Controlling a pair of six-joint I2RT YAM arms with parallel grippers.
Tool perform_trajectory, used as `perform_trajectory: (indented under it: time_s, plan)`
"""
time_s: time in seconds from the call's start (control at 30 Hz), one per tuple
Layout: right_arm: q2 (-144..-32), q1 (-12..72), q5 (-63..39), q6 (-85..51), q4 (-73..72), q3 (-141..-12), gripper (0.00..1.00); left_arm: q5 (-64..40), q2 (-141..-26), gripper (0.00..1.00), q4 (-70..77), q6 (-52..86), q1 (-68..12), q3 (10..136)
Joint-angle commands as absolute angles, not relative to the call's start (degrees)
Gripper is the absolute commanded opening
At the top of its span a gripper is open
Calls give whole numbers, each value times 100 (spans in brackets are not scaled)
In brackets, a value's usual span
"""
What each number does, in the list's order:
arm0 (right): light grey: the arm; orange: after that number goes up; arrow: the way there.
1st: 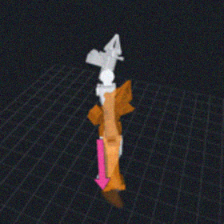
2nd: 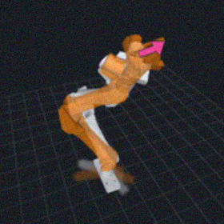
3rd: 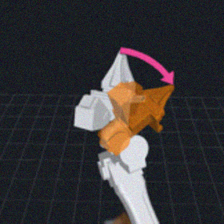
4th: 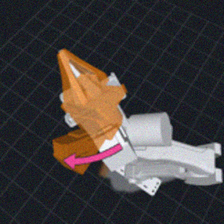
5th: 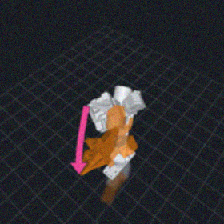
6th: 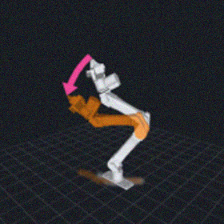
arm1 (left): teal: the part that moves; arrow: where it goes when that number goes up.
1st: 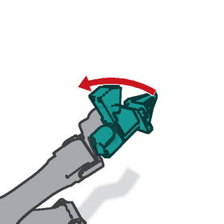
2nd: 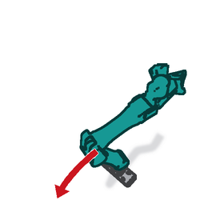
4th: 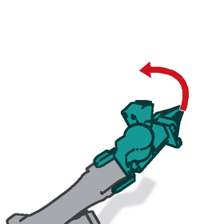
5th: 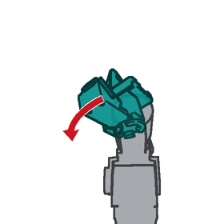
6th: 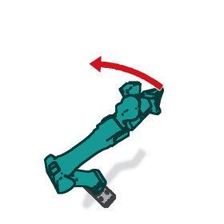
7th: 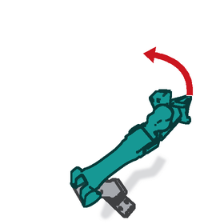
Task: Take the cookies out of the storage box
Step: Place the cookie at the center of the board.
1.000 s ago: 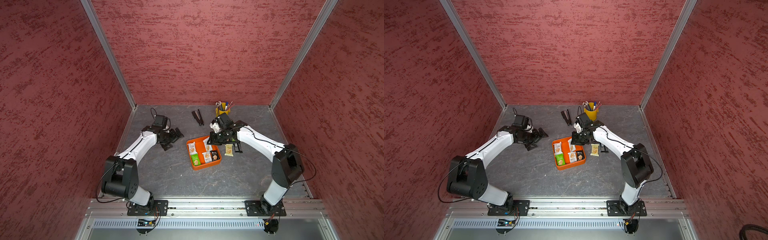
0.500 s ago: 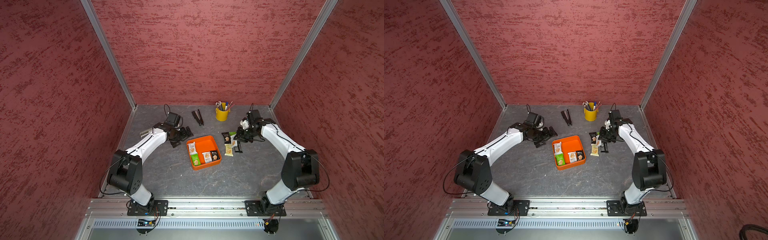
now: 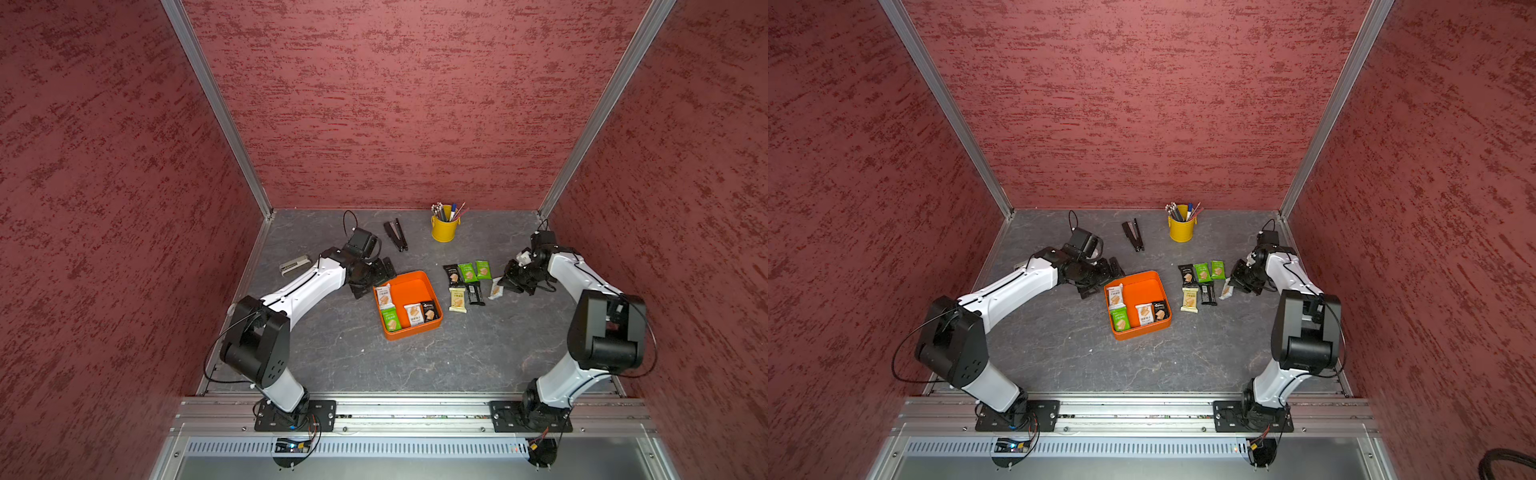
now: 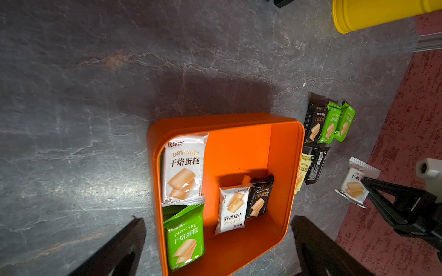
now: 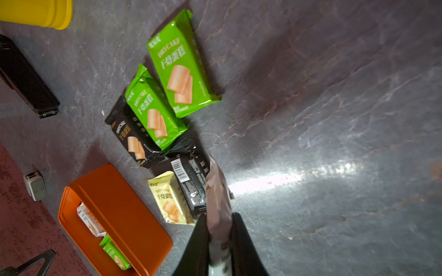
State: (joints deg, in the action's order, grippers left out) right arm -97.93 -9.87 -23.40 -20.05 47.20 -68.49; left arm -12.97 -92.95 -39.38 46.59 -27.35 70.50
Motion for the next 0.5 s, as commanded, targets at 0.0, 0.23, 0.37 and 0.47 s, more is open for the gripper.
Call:
perform_trajectory:
  time_s: [0.0, 0.23, 0.37, 0.47]
  plan:
    - [-10017, -1080, -2607, -1775, 4465, -6811, 16, -1108, -9317, 100, -4042, 4742, -2793, 7164]
    - [-10194, -1073, -2845, -1493, 4227, -6673, 17, -1057, -9313, 100, -4083, 4766, -2830, 7173]
    - [-10334, -1079, -2733, -1382, 4263, -6646, 17, -1055, -9338, 100, -4118, 4733, -2832, 7218]
    - [-10340, -1081, -2514, -1366, 4238, -6609, 18, -1057, -9351, 100, -4149, 4690, -2830, 7260]
